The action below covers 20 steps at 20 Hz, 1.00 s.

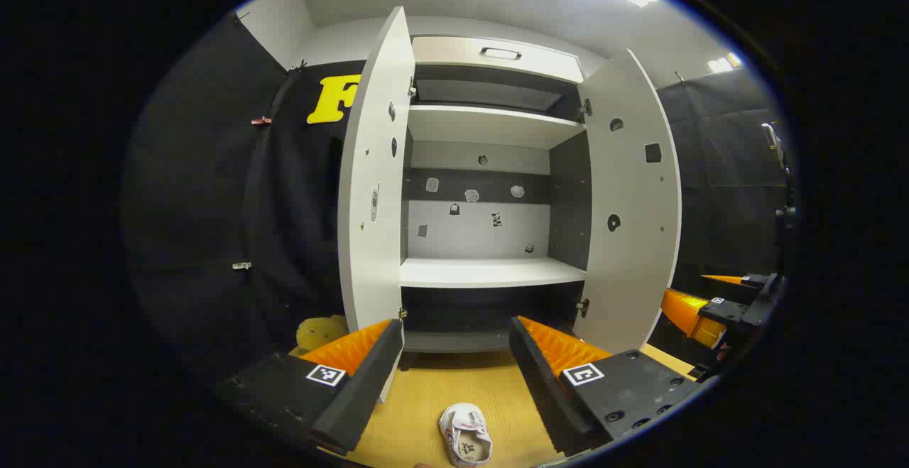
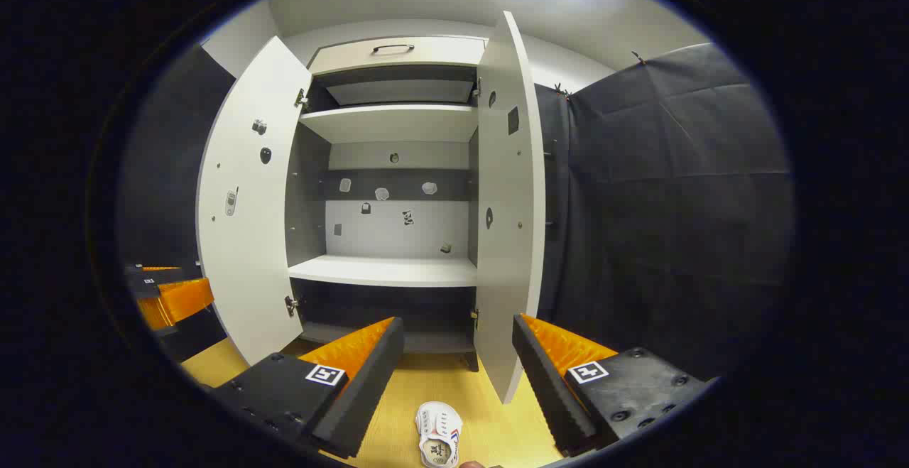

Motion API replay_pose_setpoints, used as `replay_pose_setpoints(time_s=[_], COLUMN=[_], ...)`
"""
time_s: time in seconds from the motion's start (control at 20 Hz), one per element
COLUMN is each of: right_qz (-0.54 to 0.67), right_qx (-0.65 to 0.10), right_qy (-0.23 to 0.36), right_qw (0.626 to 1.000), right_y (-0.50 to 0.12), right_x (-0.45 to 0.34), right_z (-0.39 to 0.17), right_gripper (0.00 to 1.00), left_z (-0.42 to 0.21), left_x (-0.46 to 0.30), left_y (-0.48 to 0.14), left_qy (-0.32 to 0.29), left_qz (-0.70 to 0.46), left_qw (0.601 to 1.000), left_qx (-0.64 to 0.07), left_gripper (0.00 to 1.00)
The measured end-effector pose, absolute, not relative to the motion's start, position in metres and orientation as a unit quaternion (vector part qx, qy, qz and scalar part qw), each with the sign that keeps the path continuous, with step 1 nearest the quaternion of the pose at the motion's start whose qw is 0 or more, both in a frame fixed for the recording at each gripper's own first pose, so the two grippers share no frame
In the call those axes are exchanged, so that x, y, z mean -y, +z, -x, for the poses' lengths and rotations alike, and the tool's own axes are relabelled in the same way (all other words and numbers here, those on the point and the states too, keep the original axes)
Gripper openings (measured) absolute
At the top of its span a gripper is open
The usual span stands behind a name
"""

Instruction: Grab one shoe with the right hand and put it into the shoe cabinet, grab the other shoe with the left hand and put it into the shoe cabinet; then close the right door with the right hand and the left door with the left hand.

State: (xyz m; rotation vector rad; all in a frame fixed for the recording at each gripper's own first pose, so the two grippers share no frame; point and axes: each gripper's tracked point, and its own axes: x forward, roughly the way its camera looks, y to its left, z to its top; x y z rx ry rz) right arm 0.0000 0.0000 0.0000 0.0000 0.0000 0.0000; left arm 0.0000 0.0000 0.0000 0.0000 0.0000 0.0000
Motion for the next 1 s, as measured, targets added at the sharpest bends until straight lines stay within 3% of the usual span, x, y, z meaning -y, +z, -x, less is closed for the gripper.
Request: replay_pose_setpoints(time_s=[1.0], right_qz=[-0.01], right_qx=[-0.031], right_qy=[0.006], right_qw=[0.999], right_y=[-0.011], right_x=[-0.024], right_z=[-0.008], right_gripper=[0.98], left_z=[-0.013], left_x=[-0.015], left_y=[0.001], left_qy=[-0.014], left_qz=[-0.015], left_qw=[1.0], left_qx=[-0.006], left_gripper=[0.95])
